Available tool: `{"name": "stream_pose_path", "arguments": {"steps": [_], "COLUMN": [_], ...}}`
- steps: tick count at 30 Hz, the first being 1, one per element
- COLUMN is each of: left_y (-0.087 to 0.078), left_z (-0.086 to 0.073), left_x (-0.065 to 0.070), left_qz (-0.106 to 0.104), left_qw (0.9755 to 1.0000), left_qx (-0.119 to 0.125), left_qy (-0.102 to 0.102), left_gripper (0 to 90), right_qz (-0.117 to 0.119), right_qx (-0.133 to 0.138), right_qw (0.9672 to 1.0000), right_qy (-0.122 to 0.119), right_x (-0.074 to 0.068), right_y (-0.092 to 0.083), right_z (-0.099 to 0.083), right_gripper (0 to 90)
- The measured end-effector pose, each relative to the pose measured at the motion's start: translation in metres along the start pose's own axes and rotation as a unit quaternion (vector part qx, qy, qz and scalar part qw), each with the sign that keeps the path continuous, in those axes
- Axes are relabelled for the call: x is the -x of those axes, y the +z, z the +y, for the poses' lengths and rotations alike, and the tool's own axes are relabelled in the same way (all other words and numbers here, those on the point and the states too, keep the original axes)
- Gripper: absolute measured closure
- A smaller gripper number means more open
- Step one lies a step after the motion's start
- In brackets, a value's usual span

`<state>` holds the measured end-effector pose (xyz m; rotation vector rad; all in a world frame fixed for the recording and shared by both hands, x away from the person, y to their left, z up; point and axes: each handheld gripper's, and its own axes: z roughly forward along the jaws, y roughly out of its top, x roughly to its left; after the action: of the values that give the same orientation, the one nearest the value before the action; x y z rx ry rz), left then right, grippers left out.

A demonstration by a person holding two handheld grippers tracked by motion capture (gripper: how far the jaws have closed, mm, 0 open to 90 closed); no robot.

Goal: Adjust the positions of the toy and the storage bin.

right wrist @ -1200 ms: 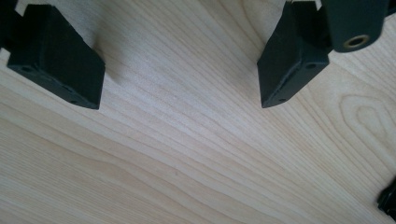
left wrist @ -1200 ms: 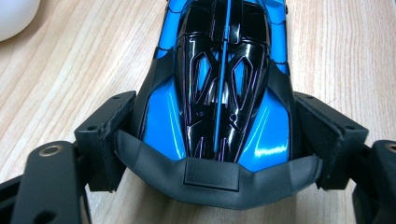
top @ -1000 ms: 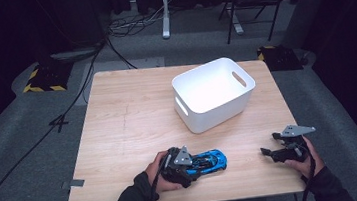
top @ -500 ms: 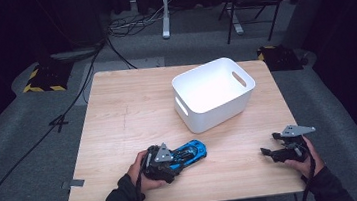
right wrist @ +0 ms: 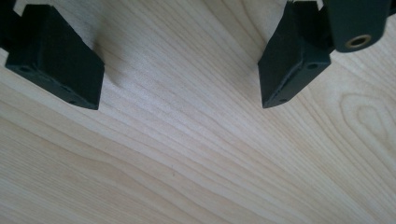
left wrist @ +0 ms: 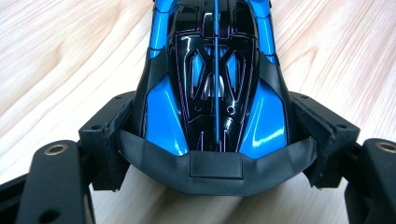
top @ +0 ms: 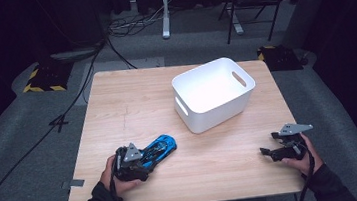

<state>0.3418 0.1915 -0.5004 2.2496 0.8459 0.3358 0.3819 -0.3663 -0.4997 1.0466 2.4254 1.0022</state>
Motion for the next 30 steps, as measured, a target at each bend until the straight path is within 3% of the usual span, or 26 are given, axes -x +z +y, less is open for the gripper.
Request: {"name": "stream_pose_path", "arguments": {"steps": [4,5,7,16,19,23,25,30], "left_y": [-0.008,-0.010,-0.012,-0.011,-0.011,-0.011,-0.010,-0.010], "left_z": [-0.008,-0.011,-0.013,-0.014,-0.014,-0.014,-0.013,-0.013], "left_x": [-0.006,-0.006,-0.008,-0.008,-0.008,-0.008,-0.008,-0.009], "left_qz": [0.012,0.012,0.015,0.014,0.016,0.011,0.009,0.009], "left_qw": [0.9999,0.9997,0.9996,0.9996,0.9996,0.9995,0.9995,0.9996], "left_qx": [0.000,0.000,0.001,0.002,0.001,0.001,0.001,-0.001], "left_qy": [-0.010,-0.022,-0.023,-0.026,-0.025,-0.031,-0.030,-0.028], "left_gripper": [24.1,24.1,24.0,24.0,24.0,24.0,24.0,24.0], "right_qz": [0.015,0.017,0.019,0.028,0.025,0.030,0.014,0.012], "right_qx": [0.022,0.028,0.048,0.123,0.132,0.154,0.150,0.146], "right_qw": [0.9996,0.9994,0.9986,0.9902,0.9880,0.9845,0.9838,0.9828], "right_qy": [0.006,0.005,-0.003,-0.060,-0.076,-0.080,-0.096,-0.113], "right_x": [0.007,0.007,0.009,0.003,0.000,0.002,0.001,-0.001], "right_y": [-0.001,-0.003,-0.008,-0.016,-0.015,-0.020,-0.022,-0.019], "right_z": [0.007,0.010,0.021,0.096,0.114,0.132,0.140,0.156], "right_gripper": [18.4,19.6,20.9,23.6,23.6,23.9,23.4,24.1]}}
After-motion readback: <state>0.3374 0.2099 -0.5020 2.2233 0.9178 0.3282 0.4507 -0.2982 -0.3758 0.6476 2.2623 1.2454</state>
